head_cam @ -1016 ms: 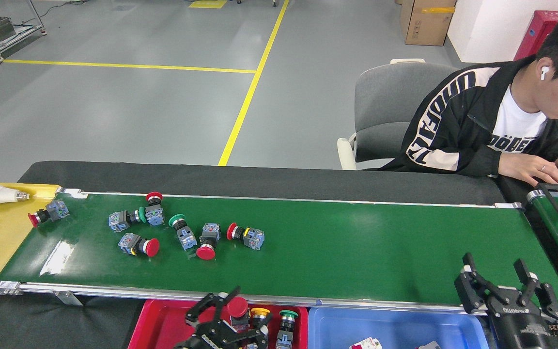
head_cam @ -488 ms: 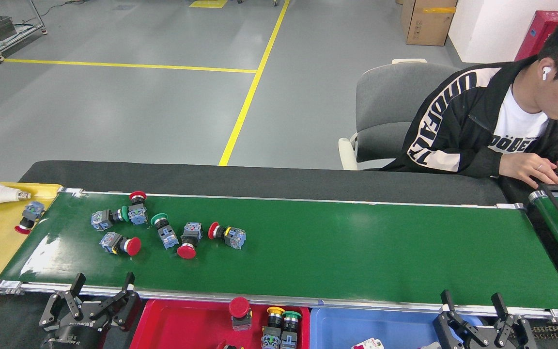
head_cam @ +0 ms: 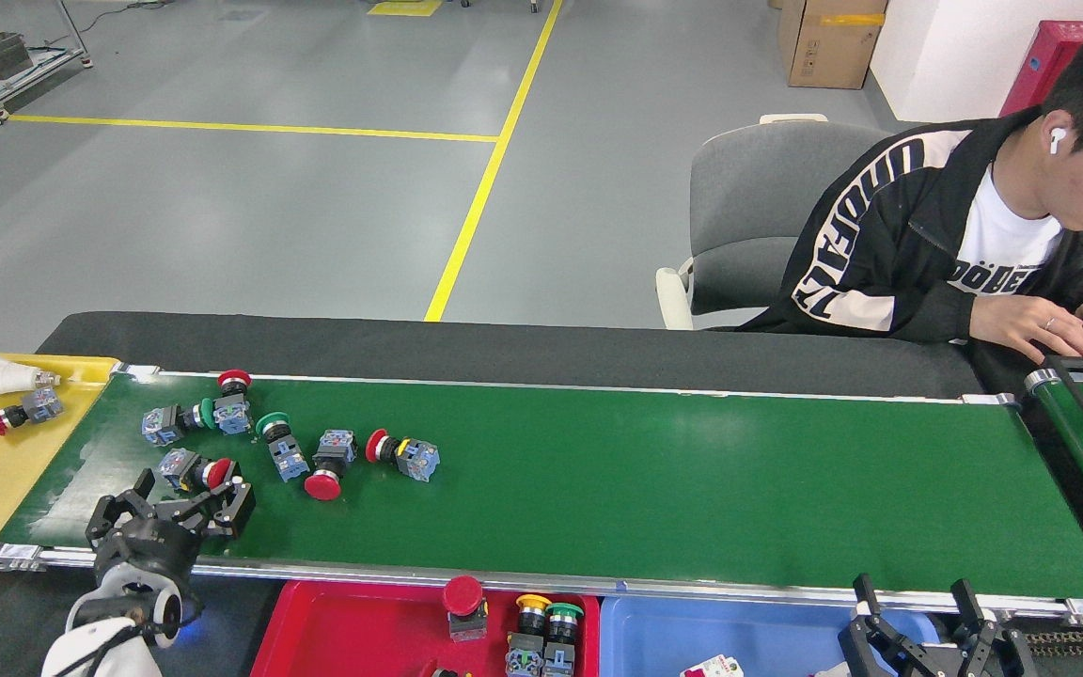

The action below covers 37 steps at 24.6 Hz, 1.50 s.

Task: Pick switch part from conveyor to tray

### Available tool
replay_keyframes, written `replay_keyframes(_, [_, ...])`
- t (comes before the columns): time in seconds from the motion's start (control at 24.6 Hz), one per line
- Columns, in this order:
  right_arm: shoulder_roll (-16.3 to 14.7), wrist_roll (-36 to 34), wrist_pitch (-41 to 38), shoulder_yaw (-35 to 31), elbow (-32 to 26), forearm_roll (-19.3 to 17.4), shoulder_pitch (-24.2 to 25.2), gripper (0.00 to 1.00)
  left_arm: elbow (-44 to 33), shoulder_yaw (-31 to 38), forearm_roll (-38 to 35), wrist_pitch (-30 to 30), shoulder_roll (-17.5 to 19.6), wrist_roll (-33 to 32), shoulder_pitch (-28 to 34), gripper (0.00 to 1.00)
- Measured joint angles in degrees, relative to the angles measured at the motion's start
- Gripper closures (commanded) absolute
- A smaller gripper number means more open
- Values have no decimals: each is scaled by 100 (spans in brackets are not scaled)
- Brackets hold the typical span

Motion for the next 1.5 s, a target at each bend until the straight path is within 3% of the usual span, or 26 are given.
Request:
replay_keyframes(0.04, [0, 1, 0, 3, 0, 0, 2, 1, 253, -73, 20, 30, 75, 64, -132, 46])
replay_keyframes(0.08, [0, 2, 0, 9, 0, 0, 2, 1, 382, -107, 43, 34, 135, 123, -193, 60])
replay_keyframes(0.2, [0, 3, -1, 33, 0, 0, 4, 1, 480, -125, 79, 13, 248, 217, -219, 87])
replay_keyframes(0.24, [0, 5, -1, 36, 0, 0, 3, 1, 480, -123, 117, -53, 260, 235, -218, 91])
replay_keyframes(0.41, [0, 5, -1, 45, 0, 0, 4, 1, -30, -142, 533, -234, 266, 265, 86, 91])
replay_keyframes(0.61, [0, 7, -1, 46, 0, 0, 4, 1, -2832, -165, 1262, -801, 165, 132, 1780, 88])
replay_keyframes(0.69, [0, 8, -2, 47, -1, 0, 4, 1, -4027, -375, 1347, -1063, -74, 56, 2558, 86])
replay_keyframes(0.81, [0, 8, -2, 49, -1, 0, 6, 1, -5173, -1102, 1335, -1630, -307, 17, 3297, 81])
replay_keyframes(0.93, [0, 8, -2, 52, -1, 0, 9, 1, -5647, -1991, 1121, -2088, -266, -3, 3742, 78])
replay_keyframes(1.02, [0, 8, -3, 53, -1, 0, 21, 1, -5690, -2313, 785, -2218, -273, -10, 3794, 71])
replay_keyframes(1.06, [0, 8, -3, 54, 0, 0, 35, 1, -5691, -2354, 681, -2255, -274, -11, 3809, 64])
replay_keyframes(1.1, [0, 8, -3, 54, 0, 0, 39, 1, -5691, -2360, 639, -2276, -274, -11, 3816, 42])
replay_keyframes(1.14, [0, 8, -3, 54, 0, 0, 39, 1, -5691, -2360, 623, -2280, -280, -11, 3819, 13])
replay_keyframes(1.18, [0, 8, -3, 54, 0, 0, 40, 1, -5692, -2358, 620, -2282, -294, -11, 3822, 0])
replay_keyframes(1.34, [0, 8, -5, 55, -1, 0, 65, 1, -5780, -2082, 688, -2299, -310, -32, 3951, 0])
replay_keyframes(1.5, [0, 9, -7, 55, -1, 0, 90, 1, -5853, -1333, 1183, -2329, -317, -33, 4147, 0])
